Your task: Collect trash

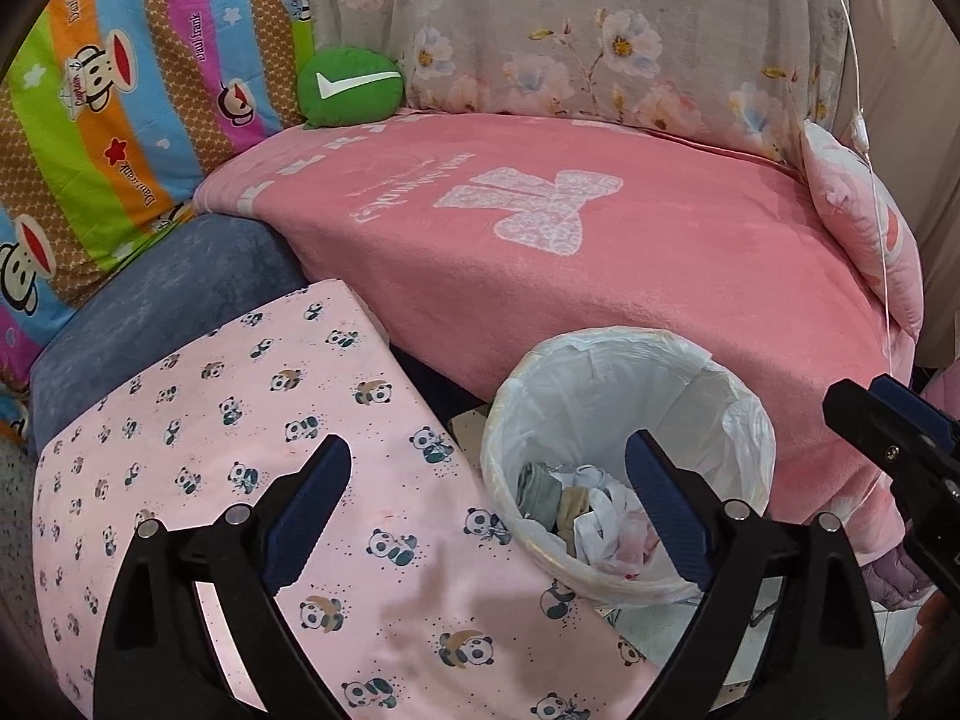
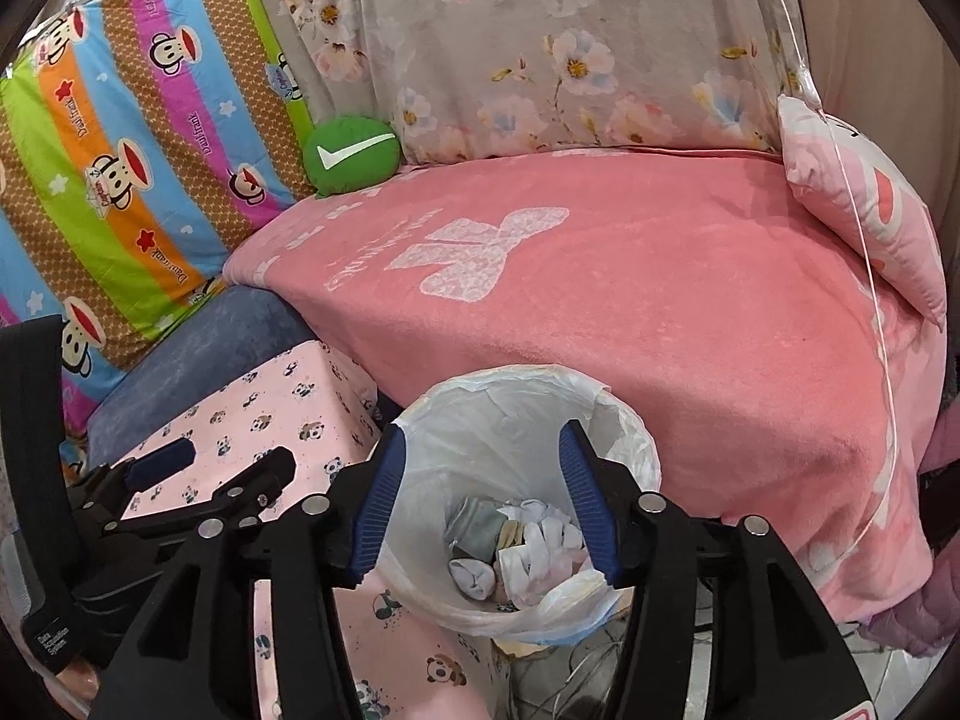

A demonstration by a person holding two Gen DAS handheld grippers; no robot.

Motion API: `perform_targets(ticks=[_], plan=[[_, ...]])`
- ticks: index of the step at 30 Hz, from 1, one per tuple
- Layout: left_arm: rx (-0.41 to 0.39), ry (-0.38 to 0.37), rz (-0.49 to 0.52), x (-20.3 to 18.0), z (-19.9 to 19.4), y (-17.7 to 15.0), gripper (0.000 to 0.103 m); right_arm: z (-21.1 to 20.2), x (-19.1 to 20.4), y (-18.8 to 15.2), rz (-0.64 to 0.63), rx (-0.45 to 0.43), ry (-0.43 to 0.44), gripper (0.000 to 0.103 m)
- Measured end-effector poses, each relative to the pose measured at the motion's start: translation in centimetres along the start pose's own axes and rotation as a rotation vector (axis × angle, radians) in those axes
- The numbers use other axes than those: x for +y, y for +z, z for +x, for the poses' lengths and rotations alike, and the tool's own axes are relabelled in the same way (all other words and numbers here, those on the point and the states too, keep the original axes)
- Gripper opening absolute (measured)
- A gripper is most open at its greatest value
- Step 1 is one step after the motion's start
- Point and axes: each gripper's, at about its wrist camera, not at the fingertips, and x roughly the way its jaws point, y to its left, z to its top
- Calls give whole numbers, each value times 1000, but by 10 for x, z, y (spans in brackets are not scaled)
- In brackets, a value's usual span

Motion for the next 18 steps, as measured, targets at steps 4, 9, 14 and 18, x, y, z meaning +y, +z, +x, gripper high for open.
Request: perform_targets(ticks=[4,9,14,18], plan=[[3,34,-20,8,-4,-6,93,-10,9,-7,-40,-9,-51,69],[10,46,-42,16,-7,-13,93,-12,16,-19,-80,8,-81,77],[13,56,-50,20,-11,-21,93,-11,14,-19,-108,39,-81,86],[12,68,-52,23,-15,-25,93,-13,10,-24,-109,56,-109,90]])
